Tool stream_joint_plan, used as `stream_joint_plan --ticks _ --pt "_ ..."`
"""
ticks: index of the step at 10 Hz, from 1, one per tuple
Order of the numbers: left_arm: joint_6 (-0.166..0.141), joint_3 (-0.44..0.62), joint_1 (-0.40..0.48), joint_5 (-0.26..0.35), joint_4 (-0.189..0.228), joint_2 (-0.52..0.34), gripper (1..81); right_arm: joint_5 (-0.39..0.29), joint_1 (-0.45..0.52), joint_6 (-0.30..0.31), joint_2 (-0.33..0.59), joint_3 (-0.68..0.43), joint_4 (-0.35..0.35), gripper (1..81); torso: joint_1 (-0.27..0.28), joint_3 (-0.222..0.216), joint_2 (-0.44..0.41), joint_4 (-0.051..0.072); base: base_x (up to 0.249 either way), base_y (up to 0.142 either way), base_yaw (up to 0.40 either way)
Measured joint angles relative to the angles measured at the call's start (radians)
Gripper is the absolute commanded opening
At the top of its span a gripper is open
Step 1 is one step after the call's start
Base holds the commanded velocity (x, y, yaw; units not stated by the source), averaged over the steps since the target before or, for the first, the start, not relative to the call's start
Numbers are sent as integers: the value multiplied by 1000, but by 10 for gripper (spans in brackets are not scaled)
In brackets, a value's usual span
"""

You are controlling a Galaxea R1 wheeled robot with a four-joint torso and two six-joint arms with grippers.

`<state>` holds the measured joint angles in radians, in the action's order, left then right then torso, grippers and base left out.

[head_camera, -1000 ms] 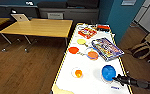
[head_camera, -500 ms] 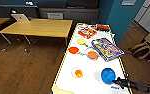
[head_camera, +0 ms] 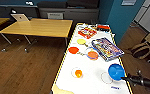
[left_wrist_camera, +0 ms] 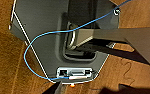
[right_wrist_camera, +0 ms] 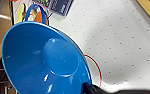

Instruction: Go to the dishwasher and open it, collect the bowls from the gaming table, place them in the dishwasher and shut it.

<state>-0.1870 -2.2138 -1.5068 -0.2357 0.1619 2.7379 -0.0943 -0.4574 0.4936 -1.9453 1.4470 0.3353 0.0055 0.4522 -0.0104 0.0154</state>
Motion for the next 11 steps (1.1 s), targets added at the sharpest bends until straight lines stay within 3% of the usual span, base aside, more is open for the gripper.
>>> stream_joint_plan --ticks 5,7,11 --pt "0 11 12 -1 2 -14 811 -80 -2 -3 306 -250 -9 10 0 0 0 0 0 0 0" --pt "0 71 34 -6 2 -57 811 -85 -120 -33 356 -290 -26 10 0 0 0 0 0 0 0" --pt "0 266 59 -5 2 -229 811 82 -470 -103 341 -306 -82 10 0 0 0 0 0 0 0"
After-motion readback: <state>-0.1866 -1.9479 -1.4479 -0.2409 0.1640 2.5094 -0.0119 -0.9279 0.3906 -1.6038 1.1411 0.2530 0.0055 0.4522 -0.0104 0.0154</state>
